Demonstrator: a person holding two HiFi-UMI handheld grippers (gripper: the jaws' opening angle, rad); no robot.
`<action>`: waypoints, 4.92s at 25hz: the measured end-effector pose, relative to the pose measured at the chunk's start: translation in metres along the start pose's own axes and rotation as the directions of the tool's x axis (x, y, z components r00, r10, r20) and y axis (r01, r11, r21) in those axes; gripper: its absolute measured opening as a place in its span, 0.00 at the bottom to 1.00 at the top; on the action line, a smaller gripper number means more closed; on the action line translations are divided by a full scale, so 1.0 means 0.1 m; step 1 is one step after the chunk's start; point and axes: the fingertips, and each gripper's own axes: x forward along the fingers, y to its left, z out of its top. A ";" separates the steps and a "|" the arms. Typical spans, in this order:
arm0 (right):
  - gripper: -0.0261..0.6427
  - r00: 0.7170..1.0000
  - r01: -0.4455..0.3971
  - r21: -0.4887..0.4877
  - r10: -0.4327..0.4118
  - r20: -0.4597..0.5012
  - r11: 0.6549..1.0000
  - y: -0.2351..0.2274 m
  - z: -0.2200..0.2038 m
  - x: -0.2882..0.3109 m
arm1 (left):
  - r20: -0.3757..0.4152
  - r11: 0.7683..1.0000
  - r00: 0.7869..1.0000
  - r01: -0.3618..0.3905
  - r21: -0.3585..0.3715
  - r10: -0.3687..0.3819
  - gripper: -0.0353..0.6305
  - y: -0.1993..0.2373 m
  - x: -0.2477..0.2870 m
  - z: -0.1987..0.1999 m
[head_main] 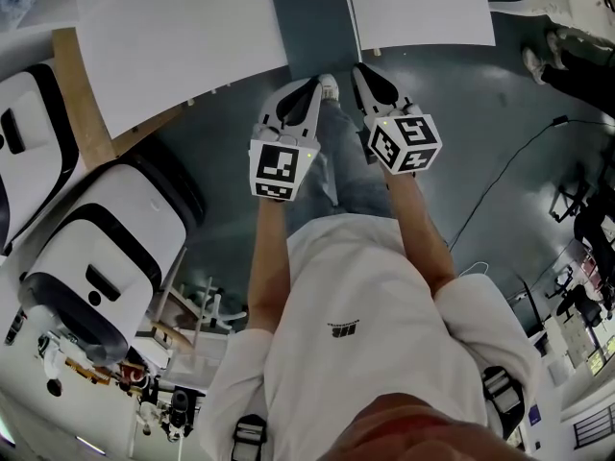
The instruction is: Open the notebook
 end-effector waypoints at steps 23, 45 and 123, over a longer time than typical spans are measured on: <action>0.04 0.996 -0.084 -0.119 0.086 0.017 0.989 0.53 0.26 -0.05 | 0.063 0.993 0.992 -0.107 -0.048 0.110 0.05 0.22 -0.39 0.10; 0.04 0.971 -0.236 -0.235 0.240 -0.011 0.943 1.29 0.37 0.16 | 0.095 0.967 0.967 -0.227 -0.112 0.238 0.05 0.68 -0.80 0.09; 0.05 0.800 -0.560 -0.311 0.405 -0.442 0.768 2.22 -0.86 1.56 | -0.001 0.789 0.839 -0.511 -0.340 0.544 0.05 1.70 -1.40 -0.77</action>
